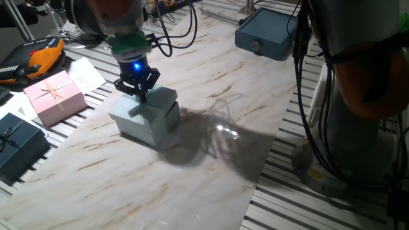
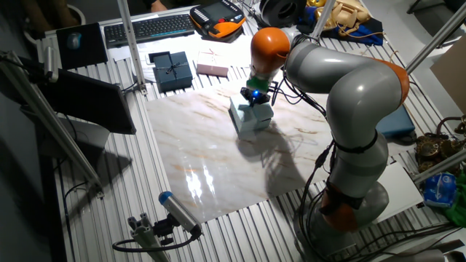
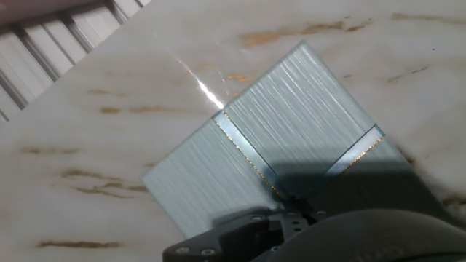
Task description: Open a box
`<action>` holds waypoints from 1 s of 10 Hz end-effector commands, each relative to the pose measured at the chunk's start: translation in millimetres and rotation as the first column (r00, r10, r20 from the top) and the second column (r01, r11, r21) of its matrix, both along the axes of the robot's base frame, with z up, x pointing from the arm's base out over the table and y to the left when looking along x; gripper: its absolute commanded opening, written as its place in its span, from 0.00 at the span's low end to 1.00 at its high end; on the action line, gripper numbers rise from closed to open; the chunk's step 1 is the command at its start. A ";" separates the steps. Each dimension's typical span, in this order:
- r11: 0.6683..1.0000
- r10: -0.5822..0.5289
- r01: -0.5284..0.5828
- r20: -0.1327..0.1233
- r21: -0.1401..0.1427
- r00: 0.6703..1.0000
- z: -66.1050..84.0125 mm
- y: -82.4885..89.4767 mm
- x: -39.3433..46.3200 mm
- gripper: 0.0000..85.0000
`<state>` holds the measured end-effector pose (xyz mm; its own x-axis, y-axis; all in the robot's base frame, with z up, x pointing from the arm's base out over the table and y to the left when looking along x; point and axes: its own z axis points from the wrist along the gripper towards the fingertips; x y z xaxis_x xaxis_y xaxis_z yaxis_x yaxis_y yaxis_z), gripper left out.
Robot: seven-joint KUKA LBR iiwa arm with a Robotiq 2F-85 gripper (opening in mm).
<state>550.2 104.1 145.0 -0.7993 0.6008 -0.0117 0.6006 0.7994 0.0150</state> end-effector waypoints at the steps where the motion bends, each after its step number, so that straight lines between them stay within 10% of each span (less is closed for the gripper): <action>1: 1.000 0.001 -0.001 -0.001 0.007 1.000 2.9 -0.4 0.3 0.00; 10: 1.000 -0.015 0.015 -0.012 -0.022 1.000 26.4 -23.3 10.1 0.00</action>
